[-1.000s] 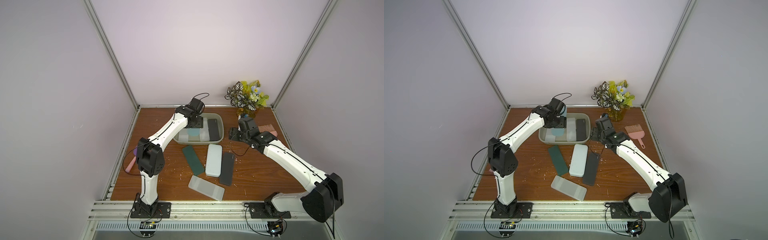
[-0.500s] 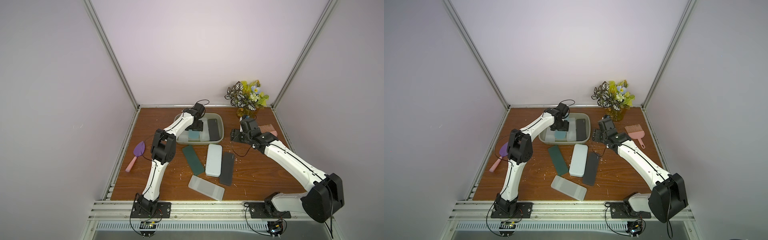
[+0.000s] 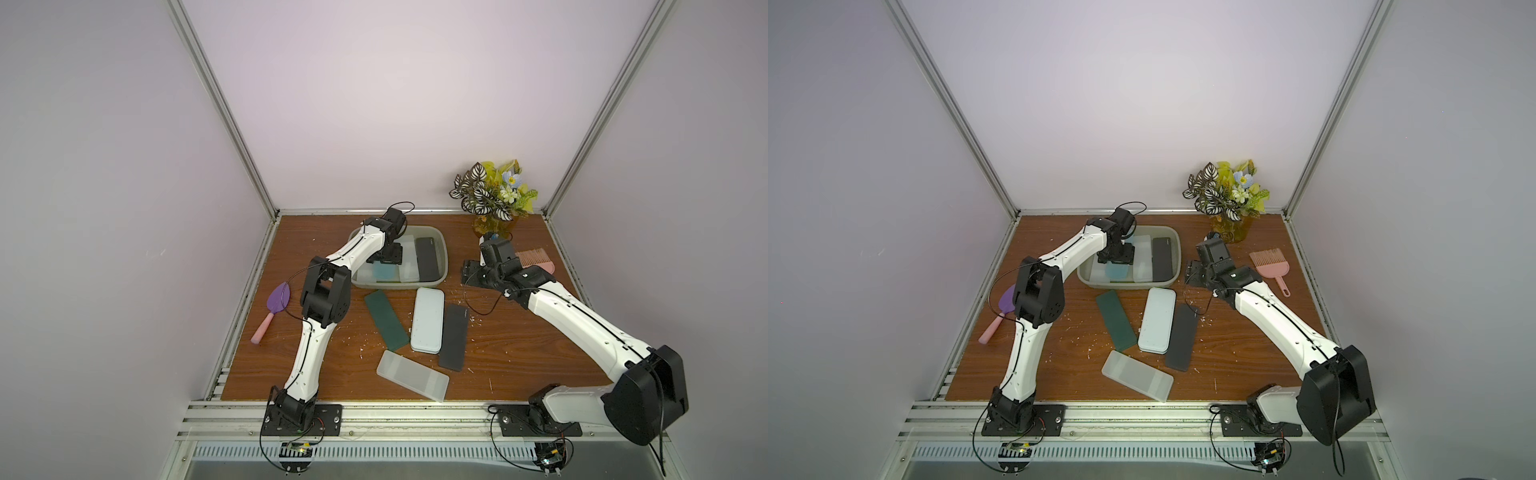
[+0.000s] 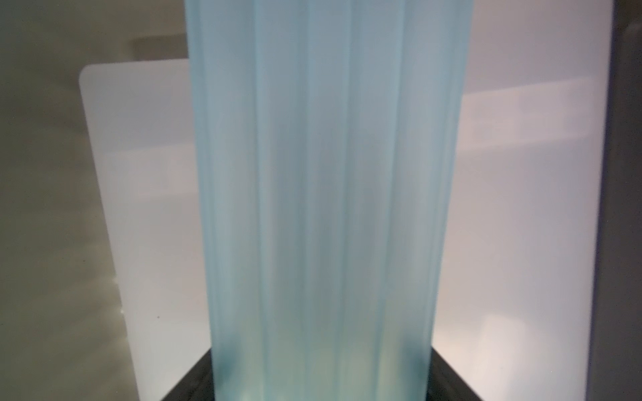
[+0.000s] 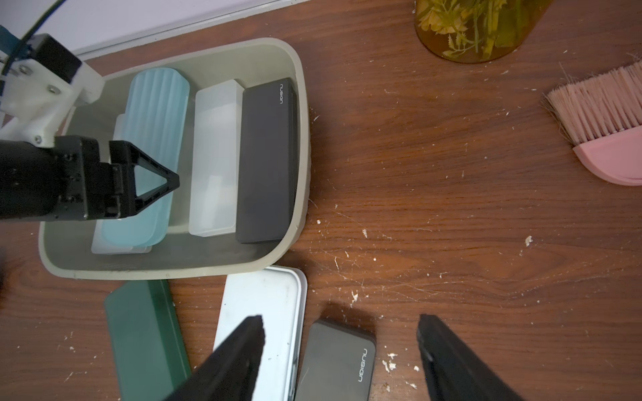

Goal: Put the pencil case into the storage box
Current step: Place the pencil case at the storage box.

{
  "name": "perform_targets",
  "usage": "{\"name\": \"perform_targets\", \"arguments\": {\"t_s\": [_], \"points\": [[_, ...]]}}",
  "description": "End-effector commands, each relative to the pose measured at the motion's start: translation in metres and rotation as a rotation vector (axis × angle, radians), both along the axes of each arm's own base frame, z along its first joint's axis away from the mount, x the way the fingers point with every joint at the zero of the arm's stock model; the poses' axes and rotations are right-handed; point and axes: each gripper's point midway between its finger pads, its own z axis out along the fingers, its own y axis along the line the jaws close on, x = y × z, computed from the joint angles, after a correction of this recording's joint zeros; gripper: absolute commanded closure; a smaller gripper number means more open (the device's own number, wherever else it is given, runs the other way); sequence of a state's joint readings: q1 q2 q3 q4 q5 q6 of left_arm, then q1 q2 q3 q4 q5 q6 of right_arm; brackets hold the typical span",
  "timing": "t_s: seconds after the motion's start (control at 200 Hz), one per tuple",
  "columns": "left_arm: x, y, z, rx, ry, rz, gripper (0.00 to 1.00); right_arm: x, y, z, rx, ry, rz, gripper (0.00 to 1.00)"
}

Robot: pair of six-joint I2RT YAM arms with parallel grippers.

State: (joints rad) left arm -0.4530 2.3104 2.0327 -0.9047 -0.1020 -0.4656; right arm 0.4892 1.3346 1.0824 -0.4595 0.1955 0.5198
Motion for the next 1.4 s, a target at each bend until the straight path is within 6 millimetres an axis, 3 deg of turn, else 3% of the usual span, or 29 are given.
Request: {"name": "perform_targets", "arguments": {"t_s": [0.0,0.475,1.031,1.186,1.391], "points": [[0.002,0.009,0.004,0.011,-0.009,0.037,0.25,0.000,0.001,0.015,0.025,-0.045,0.013,0.23],[0.001,-0.014,-0.009,-0.060,0.027,0.031,0.23,0.001,0.001,0.015,0.029,-0.045,0.016,0.23],[0.000,-0.020,-0.015,-0.072,0.042,0.024,0.16,0.001,0.000,0.014,0.032,-0.040,0.013,0.24],[0.002,-0.018,-0.001,-0.066,0.012,0.022,0.14,0.002,0.002,0.015,0.035,-0.040,0.015,0.23],[0.014,-0.009,0.043,-0.051,-0.101,0.040,0.15,0.005,0.004,0.017,0.039,-0.043,0.019,0.24]]}}
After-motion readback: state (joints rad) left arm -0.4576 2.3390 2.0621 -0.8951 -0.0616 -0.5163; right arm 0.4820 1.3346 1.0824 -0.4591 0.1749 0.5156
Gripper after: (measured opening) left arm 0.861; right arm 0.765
